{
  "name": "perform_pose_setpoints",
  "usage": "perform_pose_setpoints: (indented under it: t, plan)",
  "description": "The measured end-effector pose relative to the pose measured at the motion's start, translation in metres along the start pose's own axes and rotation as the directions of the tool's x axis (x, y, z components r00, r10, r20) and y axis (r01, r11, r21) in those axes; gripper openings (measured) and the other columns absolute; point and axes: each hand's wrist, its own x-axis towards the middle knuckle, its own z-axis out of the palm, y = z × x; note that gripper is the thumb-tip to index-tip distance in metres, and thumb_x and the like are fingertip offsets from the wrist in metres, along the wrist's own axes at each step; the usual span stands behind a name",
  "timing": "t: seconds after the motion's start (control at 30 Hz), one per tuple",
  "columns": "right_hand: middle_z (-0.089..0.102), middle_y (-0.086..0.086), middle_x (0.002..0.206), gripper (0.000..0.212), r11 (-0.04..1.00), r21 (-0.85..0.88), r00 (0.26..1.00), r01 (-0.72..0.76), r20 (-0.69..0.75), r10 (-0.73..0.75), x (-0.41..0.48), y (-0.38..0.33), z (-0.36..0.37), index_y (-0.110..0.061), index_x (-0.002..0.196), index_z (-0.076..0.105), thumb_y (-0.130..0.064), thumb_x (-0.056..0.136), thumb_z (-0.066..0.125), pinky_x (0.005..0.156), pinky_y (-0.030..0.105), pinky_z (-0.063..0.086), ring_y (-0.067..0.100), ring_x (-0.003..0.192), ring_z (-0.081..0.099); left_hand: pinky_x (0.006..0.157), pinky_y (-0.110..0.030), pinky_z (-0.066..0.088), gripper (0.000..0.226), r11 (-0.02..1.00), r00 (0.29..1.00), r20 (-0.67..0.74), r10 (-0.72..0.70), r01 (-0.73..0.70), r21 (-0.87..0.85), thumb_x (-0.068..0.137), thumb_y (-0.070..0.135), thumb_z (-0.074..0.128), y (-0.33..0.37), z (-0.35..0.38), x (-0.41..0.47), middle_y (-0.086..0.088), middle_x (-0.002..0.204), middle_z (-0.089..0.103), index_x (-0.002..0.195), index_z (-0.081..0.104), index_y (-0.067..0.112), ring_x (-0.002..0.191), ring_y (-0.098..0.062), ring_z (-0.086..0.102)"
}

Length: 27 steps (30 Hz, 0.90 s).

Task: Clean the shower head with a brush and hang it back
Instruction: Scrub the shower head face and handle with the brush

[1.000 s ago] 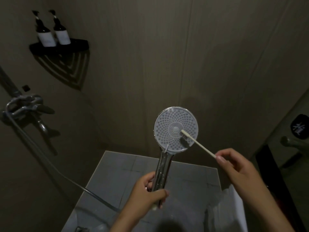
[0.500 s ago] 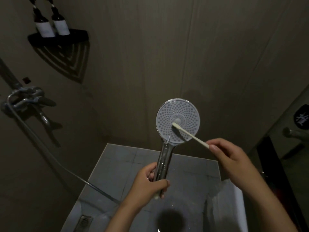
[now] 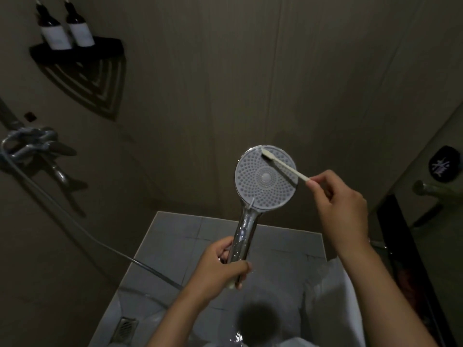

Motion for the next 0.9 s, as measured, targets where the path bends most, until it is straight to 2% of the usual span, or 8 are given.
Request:
perform_pose_setpoints:
  t: [0.1,0.2,0.3,0.37,0.53,0.77,0.83,0.9]
  plan:
    - [0.049,-0.007,0.054,0.015,0.999,0.012,0.999,-0.037,-0.025,0.037,-0.001,0.002,0.001,-0.019,0.084,0.06,-0.031,0.092,0.057,0.047,0.026,0.033,0.006,0.051,0.048,0.048,-0.027,0.048,0.025,1.0,1.0,0.005,-0.023,0.023,-0.006,0.076,-0.005,0.067,-0.003,0.002,-0.002,-0.001,0.064,0.059,0.096,0.06,0.008,0.054,-0.014,0.056]
    - [0.06,-0.002,0.064,0.014,0.989,0.135,0.997,-0.066,-0.026,0.07,-0.003,0.005,-0.001,-0.018,0.084,0.062,-0.028,0.091,0.057,0.055,0.036,0.044,0.019,0.06,0.056,0.048,-0.027,0.047,0.021,0.999,0.999,-0.011,-0.034,0.034,-0.003,0.076,-0.004,0.067,-0.007,0.002,-0.004,-0.002,0.063,0.06,0.092,0.06,0.008,0.053,-0.014,0.056]
    - [0.063,0.0,0.069,0.01,0.973,0.233,0.981,-0.005,0.189,-0.04,-0.005,0.004,-0.005,-0.024,0.082,0.065,-0.03,0.088,0.06,0.06,0.041,0.049,0.022,0.066,0.06,0.05,-0.028,0.047,0.023,0.999,0.999,-0.009,-0.036,0.036,0.003,0.074,0.003,0.07,-0.009,0.0,-0.005,-0.003,0.066,0.061,0.095,0.061,0.007,0.055,-0.015,0.057]
    - [0.063,-0.002,0.066,0.008,0.987,0.157,0.949,0.044,0.301,-0.09,-0.007,0.006,-0.004,-0.028,0.082,0.066,-0.034,0.086,0.062,0.059,0.041,0.049,0.018,0.061,0.057,0.048,-0.027,0.047,0.027,0.999,0.999,-0.005,-0.037,0.037,-0.014,0.071,0.005,0.071,-0.009,0.0,-0.006,-0.006,0.067,0.06,0.096,0.06,0.003,0.054,-0.015,0.056]
    - [0.065,-0.004,0.066,0.011,0.996,0.035,0.978,0.077,0.192,-0.082,-0.003,0.013,0.004,-0.03,0.084,0.065,-0.038,0.088,0.059,0.057,0.038,0.051,0.015,0.06,0.06,0.047,-0.026,0.047,0.031,0.999,0.999,0.017,-0.038,0.038,-0.03,0.074,-0.001,0.069,-0.008,-0.002,-0.006,-0.006,0.07,0.061,0.102,0.061,0.006,0.055,-0.015,0.057]
    - [0.053,-0.003,0.058,0.016,0.999,-0.052,1.0,0.007,0.005,-0.007,0.001,0.015,0.01,-0.02,0.086,0.061,-0.033,0.092,0.055,0.054,0.03,0.037,0.024,0.056,0.056,0.047,-0.026,0.048,0.025,0.999,0.999,0.03,-0.038,0.038,0.009,0.076,-0.003,0.068,-0.008,0.0,-0.007,-0.006,0.066,0.059,0.098,0.06,0.005,0.053,-0.014,0.057]
    - [0.056,0.0,0.061,0.016,0.998,-0.048,0.999,-0.041,0.0,0.041,0.007,0.017,0.007,-0.018,0.087,0.061,-0.032,0.092,0.055,0.056,0.034,0.043,0.029,0.063,0.06,0.048,-0.026,0.048,0.025,0.998,0.998,0.034,-0.049,0.048,0.032,0.076,-0.002,0.068,-0.01,0.002,-0.01,-0.005,0.065,0.06,0.1,0.06,0.004,0.053,-0.014,0.057]
    - [0.063,0.001,0.072,0.014,0.993,0.082,0.996,-0.087,0.03,0.085,0.009,0.019,-0.001,-0.019,0.088,0.061,-0.031,0.092,0.055,0.064,0.042,0.051,0.027,0.071,0.063,0.046,-0.026,0.048,0.024,0.997,0.998,0.035,-0.059,0.057,0.049,0.077,-0.004,0.067,-0.009,0.004,-0.011,-0.003,0.061,0.059,0.099,0.06,0.0,0.05,-0.015,0.055]
